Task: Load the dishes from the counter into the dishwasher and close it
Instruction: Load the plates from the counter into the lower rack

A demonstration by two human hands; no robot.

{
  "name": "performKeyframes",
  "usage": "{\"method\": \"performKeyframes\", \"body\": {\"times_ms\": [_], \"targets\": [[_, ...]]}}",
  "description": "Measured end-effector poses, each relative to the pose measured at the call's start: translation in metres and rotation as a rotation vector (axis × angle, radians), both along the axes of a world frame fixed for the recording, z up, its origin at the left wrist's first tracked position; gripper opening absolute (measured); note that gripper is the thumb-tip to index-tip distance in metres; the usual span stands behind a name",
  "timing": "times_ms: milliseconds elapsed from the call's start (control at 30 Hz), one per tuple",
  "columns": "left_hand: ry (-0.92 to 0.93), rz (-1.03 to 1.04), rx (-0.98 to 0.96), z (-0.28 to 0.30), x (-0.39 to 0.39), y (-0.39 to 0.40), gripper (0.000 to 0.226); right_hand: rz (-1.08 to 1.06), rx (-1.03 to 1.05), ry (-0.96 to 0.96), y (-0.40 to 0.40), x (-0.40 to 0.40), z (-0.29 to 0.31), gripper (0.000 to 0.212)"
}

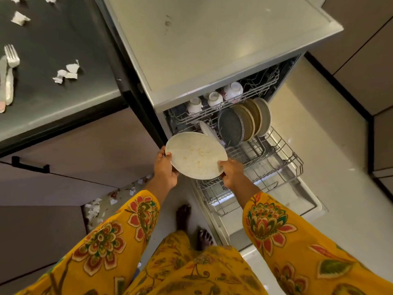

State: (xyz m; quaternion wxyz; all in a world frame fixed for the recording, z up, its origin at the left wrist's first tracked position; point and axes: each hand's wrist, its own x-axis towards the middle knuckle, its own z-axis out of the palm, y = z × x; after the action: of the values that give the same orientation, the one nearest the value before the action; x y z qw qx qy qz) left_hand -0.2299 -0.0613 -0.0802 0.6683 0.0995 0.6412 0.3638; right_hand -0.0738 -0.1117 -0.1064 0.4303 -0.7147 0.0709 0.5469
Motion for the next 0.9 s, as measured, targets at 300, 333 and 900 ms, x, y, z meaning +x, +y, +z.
{"method": "performKeyframes", "body": {"times_ms": [300, 333, 900], "targets": [[0.058, -0.062, -0.065, -0.035, 0.013, 0.023, 0.042, -0.061, -0.075, 0.085, 0.010, -0.006, -0.045, 0.043], [0.062, -0.065, -0.076, -0.039, 0.014, 0.026, 0.043, -0.069, -0.085, 0.092, 0.011, -0.006, -0.050, 0.044], [0.107, -0.301, -0.114, -0.141, 0.039, 0.101, 0.048, -0.252, -0.139, 0.288, 0.061, -0.008, -0.143, 0.049]]}}
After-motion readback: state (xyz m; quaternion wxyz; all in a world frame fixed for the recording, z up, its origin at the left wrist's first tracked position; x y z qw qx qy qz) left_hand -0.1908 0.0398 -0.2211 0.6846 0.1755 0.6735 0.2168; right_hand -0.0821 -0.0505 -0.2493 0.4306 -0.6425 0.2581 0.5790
